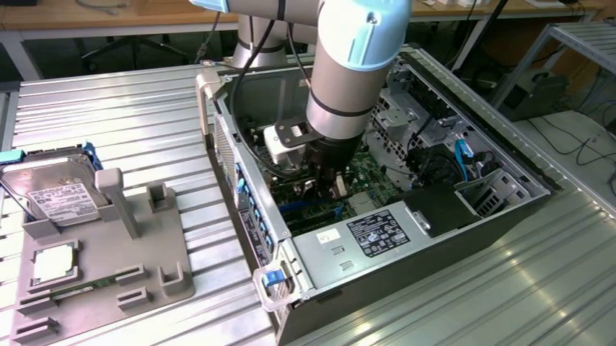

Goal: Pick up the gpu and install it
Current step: 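Insert the gpu into the slot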

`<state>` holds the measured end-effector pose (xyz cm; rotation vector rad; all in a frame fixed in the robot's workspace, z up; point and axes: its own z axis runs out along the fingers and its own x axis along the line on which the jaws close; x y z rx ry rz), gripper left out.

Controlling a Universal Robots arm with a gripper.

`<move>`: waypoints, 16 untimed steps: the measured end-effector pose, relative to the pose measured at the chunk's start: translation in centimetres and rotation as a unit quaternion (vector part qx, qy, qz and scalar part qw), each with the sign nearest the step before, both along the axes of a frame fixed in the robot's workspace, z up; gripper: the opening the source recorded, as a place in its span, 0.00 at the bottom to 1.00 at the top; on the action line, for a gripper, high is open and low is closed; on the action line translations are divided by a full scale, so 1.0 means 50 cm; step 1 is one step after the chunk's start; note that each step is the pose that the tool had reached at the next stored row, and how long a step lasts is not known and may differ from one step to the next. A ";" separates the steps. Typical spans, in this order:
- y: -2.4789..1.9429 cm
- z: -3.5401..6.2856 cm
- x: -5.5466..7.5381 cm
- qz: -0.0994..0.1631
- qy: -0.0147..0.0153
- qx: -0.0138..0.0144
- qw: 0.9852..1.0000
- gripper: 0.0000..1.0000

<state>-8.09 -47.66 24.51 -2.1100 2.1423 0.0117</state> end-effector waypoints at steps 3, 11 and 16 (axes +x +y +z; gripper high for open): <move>-0.0001 0.000 0.000 0.000 0.002 0.000 1.000 0.28; -0.0001 -0.001 -0.001 0.000 0.004 0.000 1.000 0.28; -0.0001 -0.002 0.000 0.000 0.015 0.000 1.000 0.28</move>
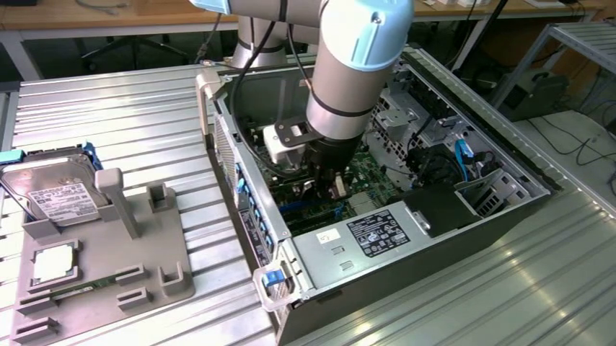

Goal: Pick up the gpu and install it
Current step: 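Insert the gpu into the slot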

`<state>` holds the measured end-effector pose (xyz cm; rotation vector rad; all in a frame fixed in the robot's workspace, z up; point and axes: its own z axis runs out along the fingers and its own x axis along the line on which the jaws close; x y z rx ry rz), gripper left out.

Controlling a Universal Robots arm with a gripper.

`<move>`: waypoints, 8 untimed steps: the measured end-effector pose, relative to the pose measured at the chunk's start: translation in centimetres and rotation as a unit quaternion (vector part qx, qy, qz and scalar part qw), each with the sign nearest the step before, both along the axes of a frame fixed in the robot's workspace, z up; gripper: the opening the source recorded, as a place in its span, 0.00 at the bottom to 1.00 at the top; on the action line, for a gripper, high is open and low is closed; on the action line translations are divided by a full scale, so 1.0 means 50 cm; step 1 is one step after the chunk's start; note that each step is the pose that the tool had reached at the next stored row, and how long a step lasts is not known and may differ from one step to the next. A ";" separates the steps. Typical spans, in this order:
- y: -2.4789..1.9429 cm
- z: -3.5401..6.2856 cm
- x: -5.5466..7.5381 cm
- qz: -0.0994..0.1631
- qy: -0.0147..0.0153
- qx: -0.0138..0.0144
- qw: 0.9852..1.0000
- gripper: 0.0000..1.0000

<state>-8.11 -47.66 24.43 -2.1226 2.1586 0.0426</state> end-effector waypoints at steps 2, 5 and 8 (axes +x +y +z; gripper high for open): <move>-0.0001 0.000 0.000 0.000 0.006 0.000 1.000 0.28; 0.0000 0.000 0.000 0.000 0.006 0.000 1.000 0.28; 0.0000 0.000 0.000 0.000 0.006 0.000 1.000 0.28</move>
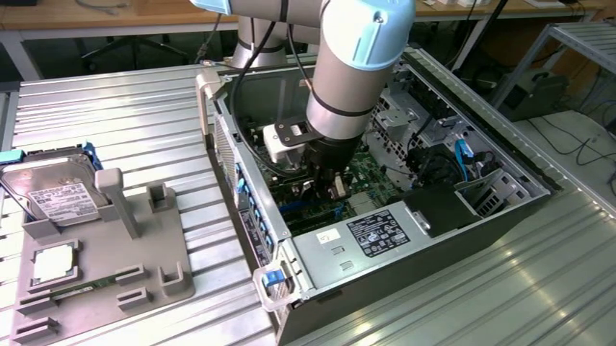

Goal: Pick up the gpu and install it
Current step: 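Insert the gpu into the slot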

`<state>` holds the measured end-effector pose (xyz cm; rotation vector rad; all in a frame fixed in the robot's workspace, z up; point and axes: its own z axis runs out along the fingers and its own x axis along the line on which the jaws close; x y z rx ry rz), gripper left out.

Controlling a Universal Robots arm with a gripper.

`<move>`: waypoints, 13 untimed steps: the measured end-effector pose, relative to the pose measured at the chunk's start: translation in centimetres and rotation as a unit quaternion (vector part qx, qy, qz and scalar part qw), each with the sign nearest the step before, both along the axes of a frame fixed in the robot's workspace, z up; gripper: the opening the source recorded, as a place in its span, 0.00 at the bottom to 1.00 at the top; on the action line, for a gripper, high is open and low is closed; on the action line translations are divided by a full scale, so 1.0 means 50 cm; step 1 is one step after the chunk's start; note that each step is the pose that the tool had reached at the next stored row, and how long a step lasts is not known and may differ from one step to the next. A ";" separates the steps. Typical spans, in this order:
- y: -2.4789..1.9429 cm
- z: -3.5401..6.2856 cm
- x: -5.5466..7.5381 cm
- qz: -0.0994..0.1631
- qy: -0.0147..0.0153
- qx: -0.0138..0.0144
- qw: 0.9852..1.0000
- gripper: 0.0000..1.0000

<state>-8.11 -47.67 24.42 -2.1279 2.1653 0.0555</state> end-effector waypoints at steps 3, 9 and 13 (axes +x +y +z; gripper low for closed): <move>0.0000 -0.001 -0.001 0.000 0.000 0.000 1.000 0.28; 0.0000 -0.001 -0.002 0.000 0.001 0.000 1.000 0.28; 0.0001 -0.002 0.001 0.000 0.001 0.000 1.000 0.28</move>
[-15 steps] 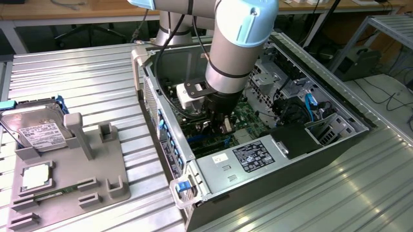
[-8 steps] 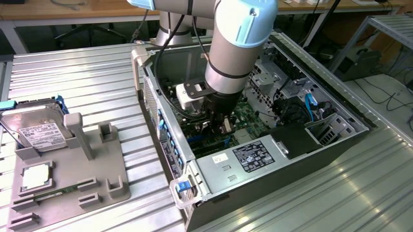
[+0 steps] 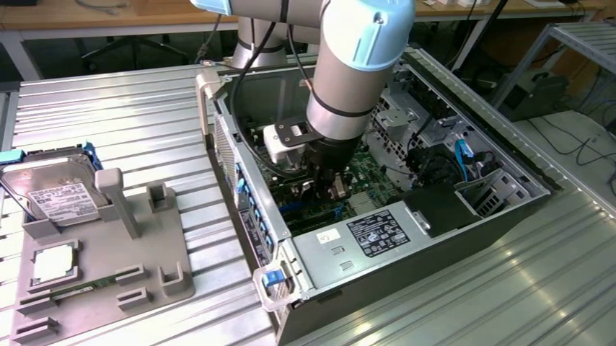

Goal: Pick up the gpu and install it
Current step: 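Insert the gpu into the slot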

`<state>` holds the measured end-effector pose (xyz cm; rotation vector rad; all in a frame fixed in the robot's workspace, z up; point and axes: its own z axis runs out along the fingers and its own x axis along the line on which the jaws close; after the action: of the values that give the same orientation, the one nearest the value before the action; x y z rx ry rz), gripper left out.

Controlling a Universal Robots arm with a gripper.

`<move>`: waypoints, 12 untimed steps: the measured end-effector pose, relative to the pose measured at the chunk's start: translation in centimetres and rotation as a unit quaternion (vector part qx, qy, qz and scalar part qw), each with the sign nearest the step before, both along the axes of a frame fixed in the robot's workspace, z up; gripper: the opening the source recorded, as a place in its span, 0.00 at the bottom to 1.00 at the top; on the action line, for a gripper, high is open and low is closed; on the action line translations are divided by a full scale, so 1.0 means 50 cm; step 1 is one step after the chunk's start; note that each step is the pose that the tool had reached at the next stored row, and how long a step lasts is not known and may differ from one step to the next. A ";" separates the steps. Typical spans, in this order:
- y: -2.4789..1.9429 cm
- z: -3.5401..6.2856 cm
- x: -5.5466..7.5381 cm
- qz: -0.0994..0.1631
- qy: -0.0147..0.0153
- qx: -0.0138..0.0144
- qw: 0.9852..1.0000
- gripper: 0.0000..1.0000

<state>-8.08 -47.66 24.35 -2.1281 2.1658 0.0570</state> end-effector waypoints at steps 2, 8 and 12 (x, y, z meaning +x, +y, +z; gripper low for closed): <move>0.0000 0.000 0.002 0.000 0.000 0.000 1.000 0.28; 0.0000 0.006 0.006 0.000 0.004 0.000 1.000 0.28; 0.0000 0.009 0.006 0.000 0.004 0.000 1.000 0.28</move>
<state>-7.79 -47.66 24.78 -2.1315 2.1699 0.0653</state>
